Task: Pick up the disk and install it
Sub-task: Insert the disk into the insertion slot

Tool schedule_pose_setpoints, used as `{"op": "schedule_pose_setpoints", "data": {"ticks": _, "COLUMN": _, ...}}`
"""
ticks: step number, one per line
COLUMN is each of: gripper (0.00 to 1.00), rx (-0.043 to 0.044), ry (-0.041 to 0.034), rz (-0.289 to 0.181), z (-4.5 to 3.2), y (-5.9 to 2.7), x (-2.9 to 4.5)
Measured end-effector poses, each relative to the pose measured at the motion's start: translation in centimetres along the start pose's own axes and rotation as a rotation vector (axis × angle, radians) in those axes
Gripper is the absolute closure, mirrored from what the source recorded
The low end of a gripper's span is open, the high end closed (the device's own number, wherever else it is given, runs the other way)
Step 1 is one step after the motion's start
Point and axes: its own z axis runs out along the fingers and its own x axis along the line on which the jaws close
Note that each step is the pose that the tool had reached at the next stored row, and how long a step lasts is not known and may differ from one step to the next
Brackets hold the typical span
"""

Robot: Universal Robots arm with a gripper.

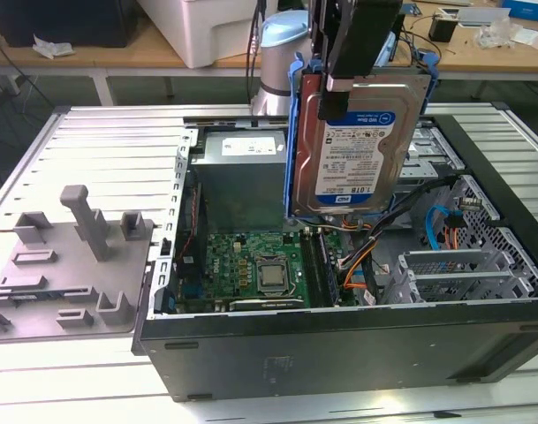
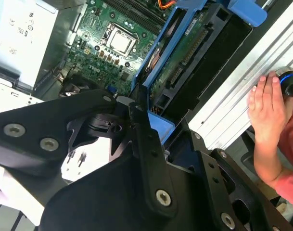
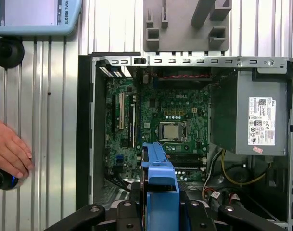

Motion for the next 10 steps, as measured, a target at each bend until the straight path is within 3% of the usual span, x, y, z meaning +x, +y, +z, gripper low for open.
{"op": "schedule_pose_setpoints", "data": {"ticks": 10, "gripper": 0.63, "rx": 0.0000, "ry": -0.0001, "rz": 0.000, "z": 0.00, "y": -0.03, "x": 0.00}}
